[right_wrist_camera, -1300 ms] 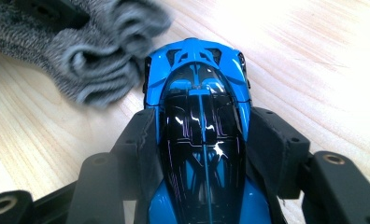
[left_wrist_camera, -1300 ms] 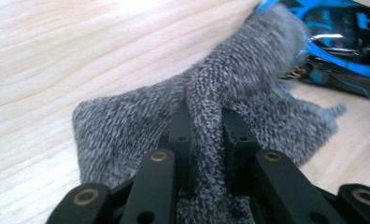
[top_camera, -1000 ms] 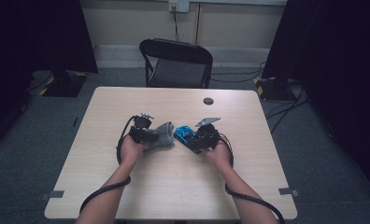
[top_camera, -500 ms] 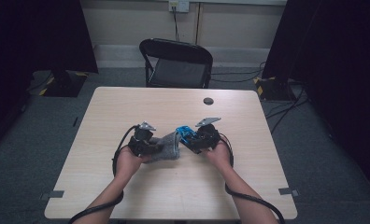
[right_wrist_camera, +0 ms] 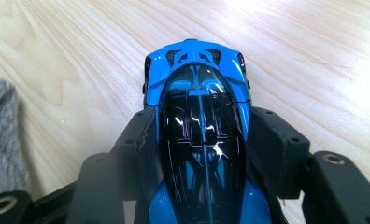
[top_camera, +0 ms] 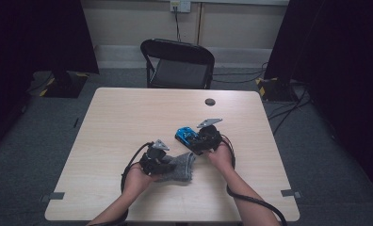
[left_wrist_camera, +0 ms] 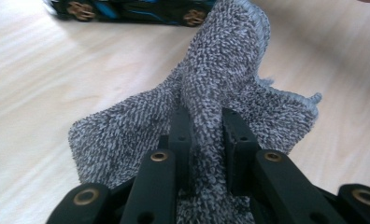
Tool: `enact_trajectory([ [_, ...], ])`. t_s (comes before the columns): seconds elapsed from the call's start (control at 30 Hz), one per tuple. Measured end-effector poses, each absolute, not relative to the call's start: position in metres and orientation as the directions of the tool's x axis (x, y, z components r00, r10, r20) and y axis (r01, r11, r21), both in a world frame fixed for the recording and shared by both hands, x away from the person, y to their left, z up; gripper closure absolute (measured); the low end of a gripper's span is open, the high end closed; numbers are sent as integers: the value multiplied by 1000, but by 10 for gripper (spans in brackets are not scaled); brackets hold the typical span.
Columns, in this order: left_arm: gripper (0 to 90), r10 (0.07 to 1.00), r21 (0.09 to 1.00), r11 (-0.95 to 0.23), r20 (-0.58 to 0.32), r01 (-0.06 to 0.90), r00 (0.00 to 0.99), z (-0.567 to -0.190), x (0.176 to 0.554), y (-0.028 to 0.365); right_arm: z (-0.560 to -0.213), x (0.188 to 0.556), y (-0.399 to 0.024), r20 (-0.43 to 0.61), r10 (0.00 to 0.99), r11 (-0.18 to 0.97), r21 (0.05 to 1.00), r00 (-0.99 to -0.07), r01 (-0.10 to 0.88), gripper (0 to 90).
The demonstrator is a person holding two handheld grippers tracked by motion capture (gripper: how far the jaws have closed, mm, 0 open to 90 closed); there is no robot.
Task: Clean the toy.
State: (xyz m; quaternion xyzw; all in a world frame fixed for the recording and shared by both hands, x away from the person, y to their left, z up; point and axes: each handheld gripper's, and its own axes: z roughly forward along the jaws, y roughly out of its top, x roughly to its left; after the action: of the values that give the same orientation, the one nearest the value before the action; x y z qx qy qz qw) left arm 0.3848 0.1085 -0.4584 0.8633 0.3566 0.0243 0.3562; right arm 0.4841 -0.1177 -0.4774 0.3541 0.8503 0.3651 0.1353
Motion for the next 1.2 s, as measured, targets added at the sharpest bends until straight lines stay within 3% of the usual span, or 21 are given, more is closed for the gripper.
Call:
enact_trajectory([
  [0.33, 728, 610, 630, -510, -214, 585, 763, -465, 382, 101, -479, 483, -119, 29, 700, 477, 725, -714, 497, 433],
  [0.57, 513, 590, 678, -498, -193, 541, 784, -462, 382, 104, -479, 482, -119, 28, 702, 471, 731, -712, 494, 431],
  [0.9, 374, 588, 712, -482, -169, 511, 791, -457, 381, 113, -480, 482, -118, 20, 704, 473, 732, -710, 490, 423],
  [1.0, 372, 587, 721, -465, -183, 513, 789, -455, 381, 117, -480, 482, -116, 40, 700, 464, 734, -713, 496, 322],
  [1.1, 387, 591, 726, -455, -185, 515, 785, -454, 382, 121, -481, 478, -109, -9, 681, 515, 716, -732, 471, 229],
  [1.2, 385, 603, 731, -437, -193, 524, 774, -452, 383, 125, -479, 476, -106, -24, 669, 537, 706, -743, 461, 198],
])
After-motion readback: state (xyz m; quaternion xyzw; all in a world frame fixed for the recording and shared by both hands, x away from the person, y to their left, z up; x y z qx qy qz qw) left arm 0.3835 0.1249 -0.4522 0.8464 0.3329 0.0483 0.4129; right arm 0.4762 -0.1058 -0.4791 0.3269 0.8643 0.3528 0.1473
